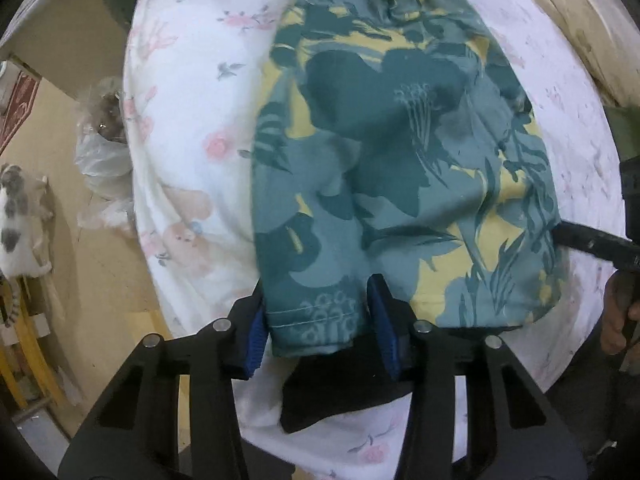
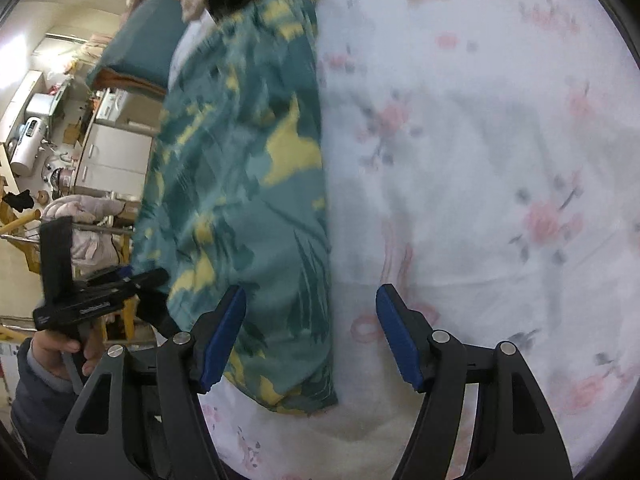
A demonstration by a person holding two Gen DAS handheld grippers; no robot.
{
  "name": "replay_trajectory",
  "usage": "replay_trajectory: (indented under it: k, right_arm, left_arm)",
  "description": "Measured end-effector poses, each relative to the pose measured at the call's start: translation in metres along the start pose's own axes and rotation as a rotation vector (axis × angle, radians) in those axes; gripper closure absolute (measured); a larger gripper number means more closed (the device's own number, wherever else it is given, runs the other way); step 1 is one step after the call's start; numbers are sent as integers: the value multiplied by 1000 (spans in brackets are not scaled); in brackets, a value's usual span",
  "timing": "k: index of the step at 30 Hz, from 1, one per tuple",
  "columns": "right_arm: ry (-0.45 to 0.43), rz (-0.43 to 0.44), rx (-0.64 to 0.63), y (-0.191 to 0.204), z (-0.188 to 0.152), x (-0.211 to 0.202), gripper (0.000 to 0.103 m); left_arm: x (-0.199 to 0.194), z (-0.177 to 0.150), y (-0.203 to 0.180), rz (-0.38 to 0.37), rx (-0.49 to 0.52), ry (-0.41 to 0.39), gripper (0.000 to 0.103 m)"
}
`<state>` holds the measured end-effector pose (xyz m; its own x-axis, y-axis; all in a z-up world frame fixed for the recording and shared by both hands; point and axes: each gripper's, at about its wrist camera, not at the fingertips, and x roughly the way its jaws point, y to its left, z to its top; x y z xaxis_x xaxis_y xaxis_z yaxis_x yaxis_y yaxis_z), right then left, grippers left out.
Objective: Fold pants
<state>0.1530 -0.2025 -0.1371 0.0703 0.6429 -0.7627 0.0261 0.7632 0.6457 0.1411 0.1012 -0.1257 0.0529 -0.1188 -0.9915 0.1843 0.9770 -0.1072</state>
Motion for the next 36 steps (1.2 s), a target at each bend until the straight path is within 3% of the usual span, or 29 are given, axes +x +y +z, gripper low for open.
replay_trajectory:
  k: [2, 4, 6, 9, 10, 11, 12, 17, 23, 28, 31, 33, 36]
  right_arm:
    - [31, 16, -4, 1, -4, 9, 32]
    - [41, 41, -18, 6, -8, 12, 32]
    - [54, 41, -49, 11, -12, 16, 32]
    - [52, 24, -86, 20, -16, 26, 34]
    - [43, 20, -89, 23, -17, 28, 45]
    - [34, 25, -93, 27, -19, 28, 67]
    - [41, 57, -93, 30, -20, 29, 97]
    - [-26, 102, -107, 42, -24, -7, 97]
    - [-192, 217, -145, 61, -43, -120, 97]
    - [-349, 286, -236, 102, -72, -222, 97]
    - [-466, 311, -303, 133, -79, -282, 97]
    - [-521, 318, -305, 147, -78, -312, 98]
    - [-559, 304, -306, 162, -71, -332, 98]
  left_arm:
    - [7, -1, -8, 4, 26, 21, 61]
    - [13, -2, -8, 31, 41, 30, 76]
    - [12, -3, -10, 14, 40, 34, 89]
    - [11, -7, -17, 20, 68, 26, 98]
    - [11, -7, -19, 31, 80, 22, 99]
    - [7, -8, -24, 31, 91, 14, 100]
    - [2, -11, -31, 17, 94, 5, 100]
    - [-47, -27, -49, -99, 80, -110, 100]
    - [-131, -57, -47, -320, -36, -290, 100]
    - [-229, -80, -74, -470, 1, -520, 100]
    - [-282, -84, -81, -523, 21, -634, 100]
    - [-303, -75, -82, -553, 9, -672, 100]
    - [-320, -52, -88, -535, 12, -695, 100]
